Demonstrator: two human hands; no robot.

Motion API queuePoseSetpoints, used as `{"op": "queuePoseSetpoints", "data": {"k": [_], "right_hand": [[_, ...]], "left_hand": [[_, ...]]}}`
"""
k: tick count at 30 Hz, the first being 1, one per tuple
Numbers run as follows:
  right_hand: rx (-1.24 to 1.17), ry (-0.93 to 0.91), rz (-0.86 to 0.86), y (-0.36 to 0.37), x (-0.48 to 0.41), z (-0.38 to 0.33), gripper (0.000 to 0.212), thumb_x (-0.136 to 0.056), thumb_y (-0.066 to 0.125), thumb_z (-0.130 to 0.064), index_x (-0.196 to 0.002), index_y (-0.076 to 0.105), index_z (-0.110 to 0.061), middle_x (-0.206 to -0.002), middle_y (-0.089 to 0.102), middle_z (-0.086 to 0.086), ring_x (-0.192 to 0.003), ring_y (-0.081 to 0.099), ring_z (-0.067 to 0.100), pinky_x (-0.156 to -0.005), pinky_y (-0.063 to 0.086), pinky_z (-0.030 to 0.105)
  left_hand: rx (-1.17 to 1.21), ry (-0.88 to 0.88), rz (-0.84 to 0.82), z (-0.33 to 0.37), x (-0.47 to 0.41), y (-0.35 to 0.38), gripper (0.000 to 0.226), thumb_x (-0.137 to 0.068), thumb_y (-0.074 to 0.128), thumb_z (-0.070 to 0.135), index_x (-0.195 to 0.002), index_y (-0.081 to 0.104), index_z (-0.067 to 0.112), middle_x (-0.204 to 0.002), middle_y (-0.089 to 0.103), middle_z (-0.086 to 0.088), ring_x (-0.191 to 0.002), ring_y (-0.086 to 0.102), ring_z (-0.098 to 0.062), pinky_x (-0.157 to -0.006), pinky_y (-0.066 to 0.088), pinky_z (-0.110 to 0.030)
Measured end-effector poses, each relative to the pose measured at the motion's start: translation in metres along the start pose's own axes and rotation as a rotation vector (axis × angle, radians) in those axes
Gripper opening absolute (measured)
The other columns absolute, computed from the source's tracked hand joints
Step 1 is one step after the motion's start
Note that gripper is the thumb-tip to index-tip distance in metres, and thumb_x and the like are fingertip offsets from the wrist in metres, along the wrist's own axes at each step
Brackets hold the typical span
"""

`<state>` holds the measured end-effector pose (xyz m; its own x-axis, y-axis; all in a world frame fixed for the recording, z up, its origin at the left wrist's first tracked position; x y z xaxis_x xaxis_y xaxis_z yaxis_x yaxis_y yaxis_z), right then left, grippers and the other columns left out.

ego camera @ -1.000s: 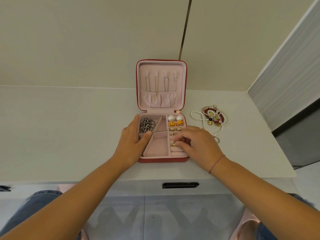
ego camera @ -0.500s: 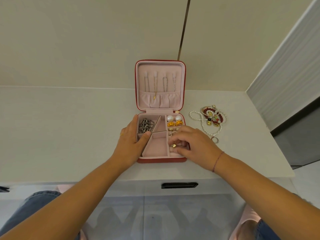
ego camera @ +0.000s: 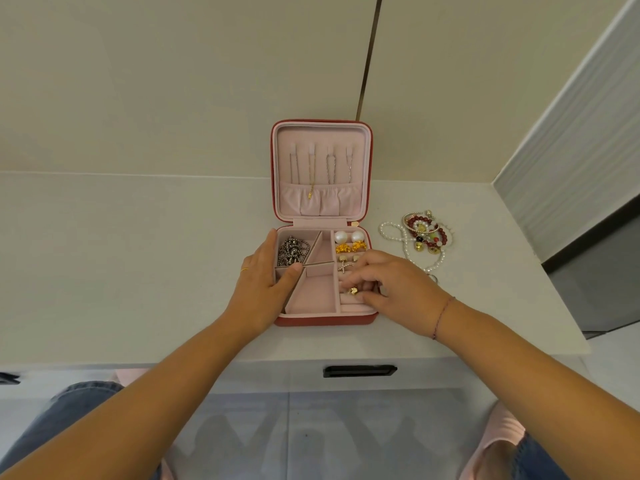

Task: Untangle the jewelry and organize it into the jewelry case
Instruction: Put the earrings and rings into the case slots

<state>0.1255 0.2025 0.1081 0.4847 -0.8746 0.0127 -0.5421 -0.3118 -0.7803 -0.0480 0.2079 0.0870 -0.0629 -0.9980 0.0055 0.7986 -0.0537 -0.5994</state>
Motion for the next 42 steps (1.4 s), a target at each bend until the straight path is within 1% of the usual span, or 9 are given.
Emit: {"op": "queuePoseSetpoints", "data": {"k": [5, 8, 14, 16, 19, 23, 27, 33, 42], "right_hand": [[0.017, 0.002, 0.037, -0.001, -0.002, 0.002, 0.026, -0.083, 0.065, 0.002, -0.099, 0.074, -0.017, -0.097, 0.055, -0.008, -0.084, 0.054, 0.007, -0.074, 0.035, 0.001], [-0.002, -0.004, 0.069, -0.001, -0.003, 0.002, 0.021, -0.085, 0.065, -0.004, -0.100, 0.073, -0.014, -0.098, 0.059, -0.004, -0.086, 0.055, 0.007, -0.075, 0.035, 0.001], [-0.154, 0.102, 0.129, -0.004, -0.003, 0.009, 0.013, -0.085, 0.067, -0.013, -0.095, 0.075, -0.015, -0.093, 0.060, -0.007, -0.090, 0.056, 0.005, -0.081, 0.043, 0.013], [-0.141, 0.128, 0.150, -0.003, -0.004, 0.009, 0.010, -0.085, 0.068, -0.014, -0.093, 0.074, -0.017, -0.091, 0.060, -0.004, -0.085, 0.057, 0.010, -0.076, 0.045, 0.017], [-0.138, 0.134, 0.208, -0.004, -0.003, 0.007, 0.011, -0.084, 0.068, -0.009, -0.087, 0.072, -0.018, -0.083, 0.057, -0.007, -0.071, 0.051, 0.005, -0.066, 0.040, 0.009], [-0.141, 0.087, 0.246, -0.003, 0.000, 0.005, 0.017, -0.083, 0.065, -0.002, -0.087, 0.069, -0.018, -0.082, 0.058, -0.008, -0.069, 0.050, 0.006, -0.065, 0.040, 0.009], [-0.153, 0.047, 0.202, -0.001, 0.003, 0.004, 0.016, -0.080, 0.070, -0.005, -0.093, 0.069, -0.015, -0.088, 0.057, -0.004, -0.072, 0.052, 0.010, -0.069, 0.041, 0.010], [-0.023, 0.038, 0.231, 0.003, 0.000, -0.001, 0.020, -0.079, 0.075, -0.015, -0.099, 0.072, -0.014, -0.091, 0.045, -0.026, -0.069, 0.048, -0.002, -0.080, 0.043, 0.024], [0.107, -0.030, 0.432, -0.005, 0.004, -0.002, 0.010, -0.079, 0.071, -0.014, -0.089, 0.073, -0.012, -0.086, 0.060, -0.009, -0.074, 0.049, 0.004, -0.071, 0.040, 0.023]], "left_hand": [[0.001, 0.001, 0.001, 0.004, 0.002, -0.001, 0.055, -0.099, 0.044, 0.030, -0.148, 0.020, 0.025, -0.149, 0.034, 0.004, -0.137, 0.025, -0.020, -0.095, 0.019, -0.022], [0.007, 0.006, 0.006, 0.003, 0.001, -0.001, 0.054, -0.099, 0.044, 0.031, -0.148, 0.020, 0.028, -0.137, 0.036, 0.014, -0.135, 0.026, -0.019, -0.095, 0.019, -0.023], [0.007, 0.004, 0.002, 0.003, 0.001, -0.001, 0.054, -0.099, 0.044, 0.031, -0.147, 0.020, 0.028, -0.146, 0.035, 0.007, -0.136, 0.025, -0.020, -0.095, 0.020, -0.023], [0.011, 0.007, 0.003, 0.002, 0.001, -0.001, 0.053, -0.099, 0.045, 0.031, -0.147, 0.021, 0.028, -0.139, 0.036, 0.012, -0.136, 0.026, -0.020, -0.095, 0.020, -0.024], [0.010, 0.018, 0.000, 0.002, 0.001, -0.001, 0.051, -0.099, 0.045, 0.030, -0.145, 0.021, 0.033, -0.138, 0.036, 0.013, -0.133, 0.026, -0.017, -0.096, 0.020, -0.024], [0.018, 0.062, -0.007, 0.002, -0.001, 0.000, 0.043, -0.098, 0.045, 0.033, -0.124, 0.016, 0.051, -0.125, 0.032, 0.022, -0.119, 0.025, -0.006, -0.096, 0.023, -0.026], [0.020, 0.071, 0.002, 0.000, -0.001, -0.001, 0.042, -0.098, 0.046, 0.033, -0.128, 0.020, 0.050, -0.125, 0.035, 0.021, -0.119, 0.029, -0.008, -0.096, 0.026, -0.027], [0.012, 0.046, 0.001, 0.001, -0.001, 0.000, 0.046, -0.099, 0.045, 0.032, -0.135, 0.018, 0.044, -0.135, 0.037, 0.015, -0.128, 0.028, -0.012, -0.095, 0.022, -0.025], [0.014, 0.050, 0.008, -0.002, -0.003, 0.000, 0.048, -0.098, 0.046, 0.032, -0.140, 0.023, 0.039, -0.126, 0.035, 0.019, -0.121, 0.028, -0.008, -0.096, 0.024, -0.027]]}}
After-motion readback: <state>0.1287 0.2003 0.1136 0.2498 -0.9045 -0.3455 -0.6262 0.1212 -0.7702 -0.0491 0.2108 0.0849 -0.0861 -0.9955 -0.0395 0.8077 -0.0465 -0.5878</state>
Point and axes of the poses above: each hand's wrist, its own x-axis away from the middle knuckle, its own y-axis out of the palm, z = x × y, the point moved 7 cm from there along -x, towards the middle knuckle
